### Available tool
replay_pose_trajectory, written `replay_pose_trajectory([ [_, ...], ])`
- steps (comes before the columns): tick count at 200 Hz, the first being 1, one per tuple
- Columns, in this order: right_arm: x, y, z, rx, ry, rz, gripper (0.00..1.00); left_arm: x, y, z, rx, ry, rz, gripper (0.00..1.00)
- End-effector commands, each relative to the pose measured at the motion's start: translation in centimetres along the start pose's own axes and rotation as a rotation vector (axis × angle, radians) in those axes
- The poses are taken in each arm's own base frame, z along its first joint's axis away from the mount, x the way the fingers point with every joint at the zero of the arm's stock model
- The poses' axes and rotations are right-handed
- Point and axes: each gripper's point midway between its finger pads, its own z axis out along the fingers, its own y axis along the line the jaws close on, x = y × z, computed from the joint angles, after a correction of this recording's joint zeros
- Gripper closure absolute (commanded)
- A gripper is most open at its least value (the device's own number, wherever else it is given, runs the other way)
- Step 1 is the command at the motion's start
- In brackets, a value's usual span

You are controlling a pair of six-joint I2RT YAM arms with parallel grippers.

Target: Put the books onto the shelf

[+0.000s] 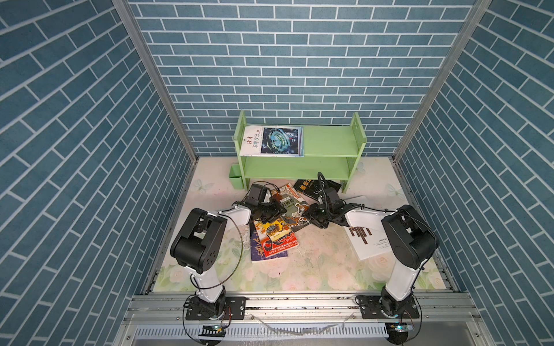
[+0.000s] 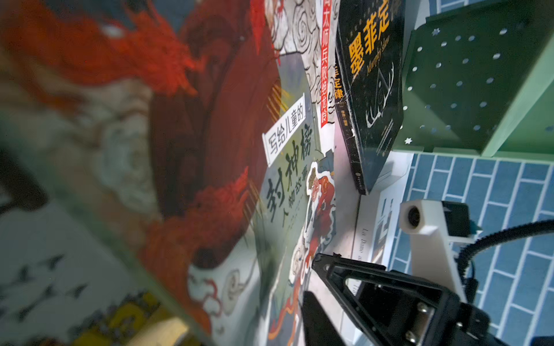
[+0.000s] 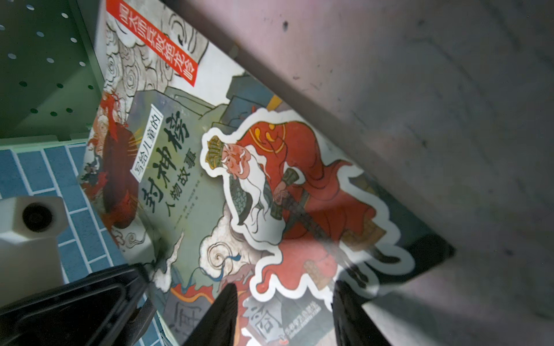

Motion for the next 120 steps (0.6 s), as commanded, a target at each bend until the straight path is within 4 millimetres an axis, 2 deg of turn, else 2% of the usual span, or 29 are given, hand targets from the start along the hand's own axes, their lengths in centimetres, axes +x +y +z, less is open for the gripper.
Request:
replay_pose_trajectory([
  [1, 0.9, -1.7, 0.5, 0.045, 0.021, 0.058, 0.48, 0.5, 1.2, 1.2, -0.012, 0.01, -0.004, 0.74],
  [29, 0.4, -0.6, -0.6, 0.017, -0.005, 0.042, 0.48, 0.1, 0.3, 0.8, 0.006, -0.009, -0.004, 0.88],
  [51, -0.6, 1.9, -3.0, -0.047, -0.058, 0.012, 0.47, -0.5, -1.4, -0.9, 0.017, -0.047, 0.025, 1.0],
  [57, -0.9, 2.8, -3.9, -0.068, -0.081, 0.001, 0.47, -0.7, -2.0, -1.6, 0.021, -0.058, 0.036, 1.0],
  [74, -2.0, 5.6, -7.6, -0.121, -0.159, -0.049, 0.46, -1.0, -4.8, -4.5, 0.041, -0.099, 0.097, 1.0],
  [94, -3.3, 8.9, -13.4, -0.165, -0.285, -0.125, 0.44, -0.9, -8.2, -9.0, 0.066, -0.15, 0.184, 1.0],
  [120, -4.4, 11.0, -20.6, -0.194, -0.449, -0.178, 0.34, -0.1, -12.4, -15.3, 0.129, -0.223, 0.275, 1.0],
])
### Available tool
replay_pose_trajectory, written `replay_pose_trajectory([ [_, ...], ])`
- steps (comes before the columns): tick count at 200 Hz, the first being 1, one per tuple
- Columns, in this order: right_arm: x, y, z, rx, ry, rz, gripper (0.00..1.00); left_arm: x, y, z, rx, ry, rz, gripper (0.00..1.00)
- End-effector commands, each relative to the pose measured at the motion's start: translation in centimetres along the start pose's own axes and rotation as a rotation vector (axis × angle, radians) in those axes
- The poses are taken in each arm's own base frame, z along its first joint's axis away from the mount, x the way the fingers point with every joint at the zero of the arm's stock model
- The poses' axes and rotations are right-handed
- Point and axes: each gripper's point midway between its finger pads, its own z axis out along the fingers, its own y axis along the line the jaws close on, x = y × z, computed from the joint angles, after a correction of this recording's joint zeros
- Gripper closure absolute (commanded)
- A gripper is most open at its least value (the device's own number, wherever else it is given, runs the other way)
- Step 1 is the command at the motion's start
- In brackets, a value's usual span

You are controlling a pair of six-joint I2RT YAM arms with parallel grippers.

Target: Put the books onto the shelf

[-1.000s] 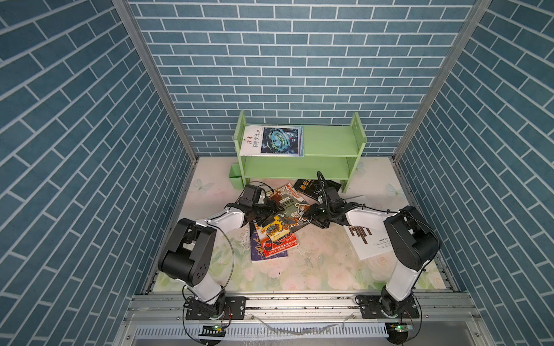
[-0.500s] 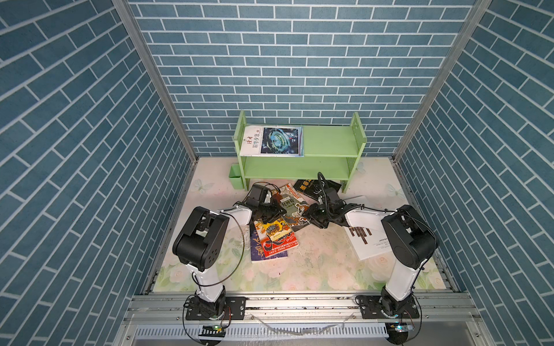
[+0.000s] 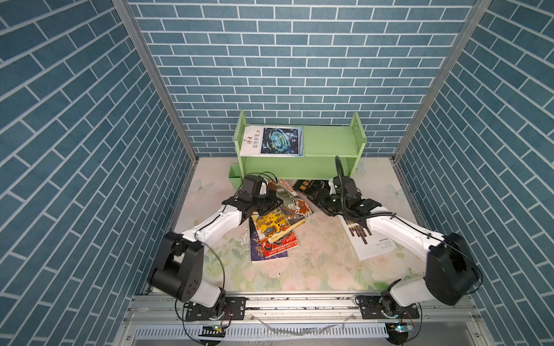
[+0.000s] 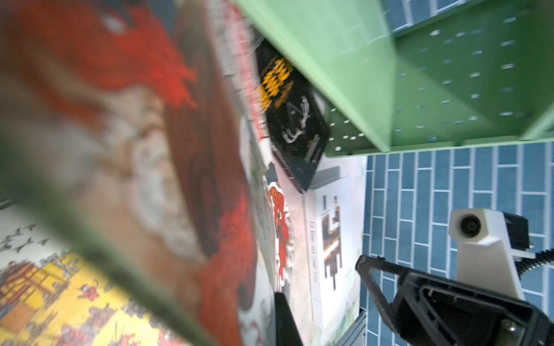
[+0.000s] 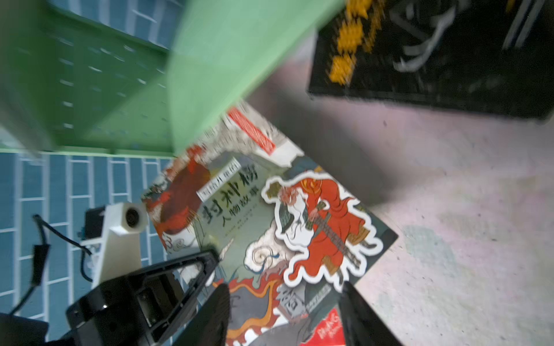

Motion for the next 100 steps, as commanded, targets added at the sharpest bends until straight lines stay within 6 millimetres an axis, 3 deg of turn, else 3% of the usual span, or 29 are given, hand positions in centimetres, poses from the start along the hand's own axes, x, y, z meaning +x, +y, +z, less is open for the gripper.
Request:
replay_pose_trajectory([
  [1, -3.4, 2.0, -5.5, 0.019, -0.168, -0.079, 0.34, -0.7, -4.2, -5.2, 0.04, -0.07, 0.129, 1.0],
  [21, -4.6, 3.0, -8.6, -0.002, -0.236, -0.087, 0.31, -1.4, -8.0, -9.1, 0.117, -0.136, 0.179, 1.0],
  [45, -5.2, 4.3, -10.9, -0.062, -0.286, -0.064, 0.31, -2.9, -11.7, -13.3, 0.18, -0.253, 0.218, 1.0],
  [100, -6.1, 10.0, -12.3, -0.353, -0.304, 0.029, 0.24, -7.9, -20.2, -19.6, 0.323, -0.463, 0.271, 1.0],
])
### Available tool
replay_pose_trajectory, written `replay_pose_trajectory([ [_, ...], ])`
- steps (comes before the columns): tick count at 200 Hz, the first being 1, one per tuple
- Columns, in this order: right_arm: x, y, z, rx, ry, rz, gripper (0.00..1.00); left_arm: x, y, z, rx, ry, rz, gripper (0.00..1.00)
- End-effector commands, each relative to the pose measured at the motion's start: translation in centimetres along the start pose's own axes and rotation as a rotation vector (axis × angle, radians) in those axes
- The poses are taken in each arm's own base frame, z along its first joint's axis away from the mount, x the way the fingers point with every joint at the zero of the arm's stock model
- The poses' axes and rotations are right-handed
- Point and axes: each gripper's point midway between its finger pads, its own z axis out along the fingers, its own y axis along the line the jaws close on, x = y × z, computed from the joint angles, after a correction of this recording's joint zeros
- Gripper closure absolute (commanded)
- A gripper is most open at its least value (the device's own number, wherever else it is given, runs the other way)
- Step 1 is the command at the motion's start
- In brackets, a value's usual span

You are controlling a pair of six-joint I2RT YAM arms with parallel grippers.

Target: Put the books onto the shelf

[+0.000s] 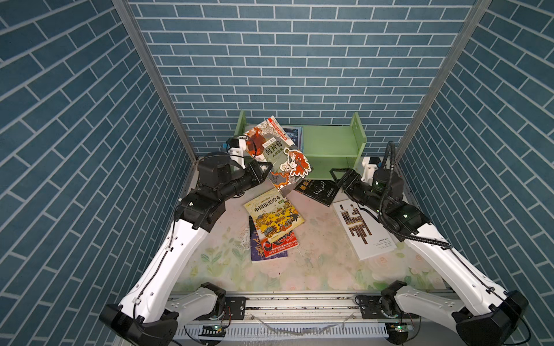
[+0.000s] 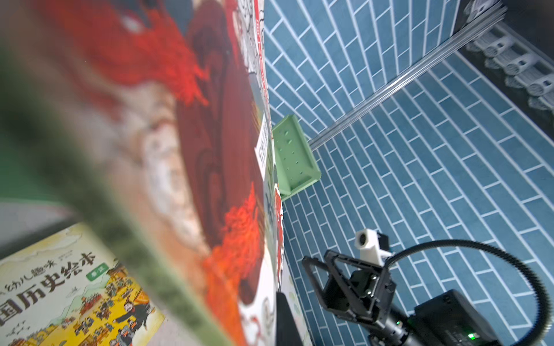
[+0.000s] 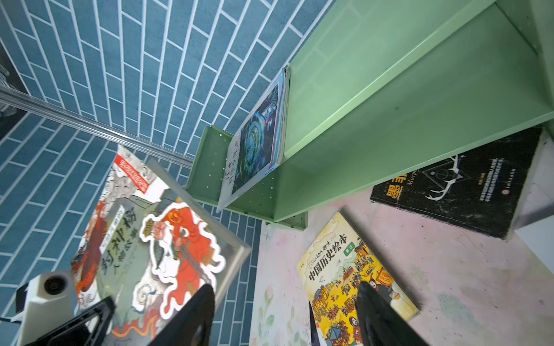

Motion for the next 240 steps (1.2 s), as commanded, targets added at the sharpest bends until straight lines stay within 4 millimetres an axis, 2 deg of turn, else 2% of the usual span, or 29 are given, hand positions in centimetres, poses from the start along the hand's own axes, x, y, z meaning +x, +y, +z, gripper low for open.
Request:
replay_pose_trajectory([
  [1, -0.7, 3.4, 0.0, -0.152, -0.009, 0.074, 0.22, -3.5, -3.1, -0.2, 0.054, -0.092, 0.031, 1.0],
  [23, -1.5, 5.4, -0.4, -0.23, -0.032, 0.083, 0.18, -5.9, -5.7, -0.3, 0.109, -0.141, 0.027, 1.0],
  [44, -2.1, 7.1, -0.5, -0.297, -0.059, 0.075, 0.14, -7.7, -6.9, 0.0, 0.151, -0.2, 0.002, 1.0],
  [75, -2.3, 10.7, 0.7, -0.453, -0.075, 0.073, 0.15, -9.0, -5.6, 1.6, 0.137, -0.277, -0.056, 1.0],
  [117, -1.6, 15.2, 4.7, -0.605, -0.022, 0.08, 0.19, -9.9, -4.6, 3.4, 0.132, -0.341, -0.095, 1.0],
  [148, -1.6, 16.8, 6.7, -0.643, -0.006, 0.078, 0.24, -10.1, -4.1, 4.5, 0.129, -0.349, -0.128, 1.0],
  [179, -1.4, 16.8, 8.6, -0.623, 0.011, 0.093, 0.28, -10.0, -4.0, 5.5, 0.163, -0.345, -0.17, 1.0],
  [191, -1.5, 16.9, 9.1, -0.624, 0.012, 0.101, 0.31, -9.7, -4.0, 6.0, 0.167, -0.334, -0.18, 1.0],
  [216, -1.7, 17.2, 9.8, -0.625, 0.013, 0.106, 0.47, -9.0, -3.8, 7.0, 0.176, -0.31, -0.197, 1.0],
  [226, -1.8, 17.1, 10.1, -0.617, 0.013, 0.108, 0.56, -8.7, -3.8, 7.2, 0.18, -0.301, -0.204, 1.0],
  [240, -2.0, 16.9, 10.5, -0.6, 0.007, 0.112, 0.73, -8.4, -3.7, 7.4, 0.178, -0.291, -0.205, 1.0],
])
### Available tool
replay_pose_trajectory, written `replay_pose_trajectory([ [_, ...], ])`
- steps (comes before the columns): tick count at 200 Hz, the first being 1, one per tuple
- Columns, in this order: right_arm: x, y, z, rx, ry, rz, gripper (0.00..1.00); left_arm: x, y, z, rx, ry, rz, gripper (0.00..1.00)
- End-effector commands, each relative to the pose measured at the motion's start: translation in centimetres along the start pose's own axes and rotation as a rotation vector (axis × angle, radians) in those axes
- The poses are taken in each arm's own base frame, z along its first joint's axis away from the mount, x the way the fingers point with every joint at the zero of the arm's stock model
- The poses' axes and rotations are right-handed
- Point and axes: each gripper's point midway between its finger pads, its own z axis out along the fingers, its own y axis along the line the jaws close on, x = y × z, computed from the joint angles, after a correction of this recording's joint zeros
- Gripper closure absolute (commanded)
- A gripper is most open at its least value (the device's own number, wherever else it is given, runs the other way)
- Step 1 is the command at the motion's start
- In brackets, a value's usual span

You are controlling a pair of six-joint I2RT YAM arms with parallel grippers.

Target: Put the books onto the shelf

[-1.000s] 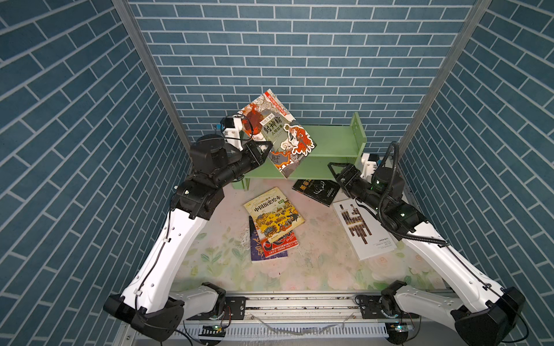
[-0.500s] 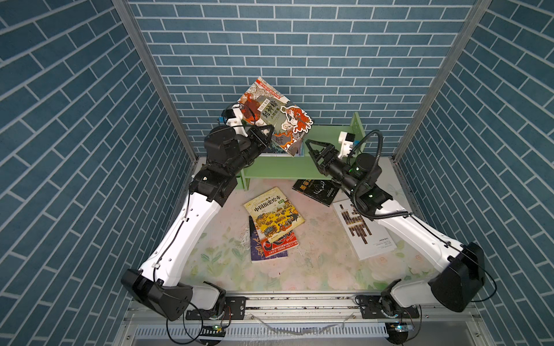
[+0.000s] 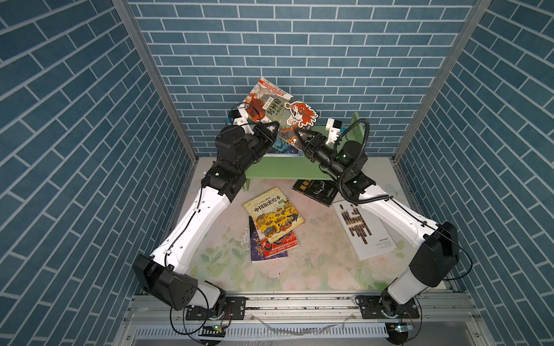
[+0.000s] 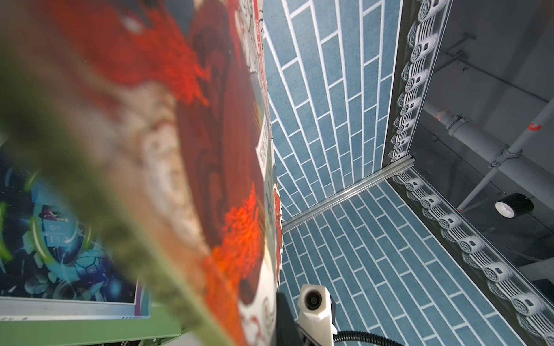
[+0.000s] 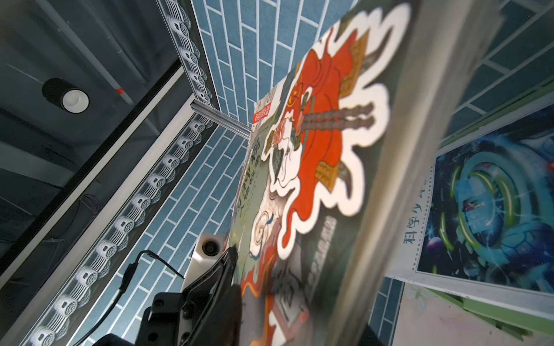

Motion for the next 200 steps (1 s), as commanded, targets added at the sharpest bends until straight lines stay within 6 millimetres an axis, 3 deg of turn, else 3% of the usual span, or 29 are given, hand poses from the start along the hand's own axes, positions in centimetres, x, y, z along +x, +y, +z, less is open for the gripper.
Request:
replay_pose_trajectory([
  [1, -0.6, 1.0, 0.5, -0.025, -0.012, 0.013, 0.74, 0.2, -1.4, 0.0, 0.063, 0.0, -0.006, 0.99],
  [27, -1.0, 0.0, 0.5, 0.018, -0.01, 0.019, 0.99, 0.8, -0.5, 0.0, 0.042, 0.018, -0.004, 0.92],
  [34, -1.2, -0.2, 0.5, 0.027, -0.005, 0.02, 1.0, 1.0, -0.3, -0.2, 0.035, 0.021, -0.001, 0.86],
  [65, -1.6, -1.7, 0.3, 0.092, 0.069, 0.031, 1.0, 1.2, 1.6, -0.9, -0.038, 0.028, 0.047, 0.29],
  [88, -2.0, -2.6, -0.3, 0.125, 0.119, 0.04, 1.0, 0.0, 4.3, -1.6, -0.126, 0.022, 0.068, 0.14],
  [109, -2.1, -2.8, -0.6, 0.117, 0.166, 0.044, 1.0, -1.7, 7.5, -1.7, -0.163, 0.029, 0.004, 0.12],
  [138, -2.0, -2.7, -0.6, 0.087, 0.221, 0.046, 1.0, -3.1, 10.3, -1.4, -0.166, 0.051, -0.051, 0.11],
  [178, -2.0, -2.6, -0.3, 0.065, 0.27, 0.036, 1.0, -4.2, 11.5, -1.0, -0.127, 0.08, -0.094, 0.13],
  [200, -2.1, -2.9, -0.3, 0.074, 0.281, 0.041, 1.0, -4.9, 11.5, -0.5, -0.068, 0.088, -0.138, 0.2],
])
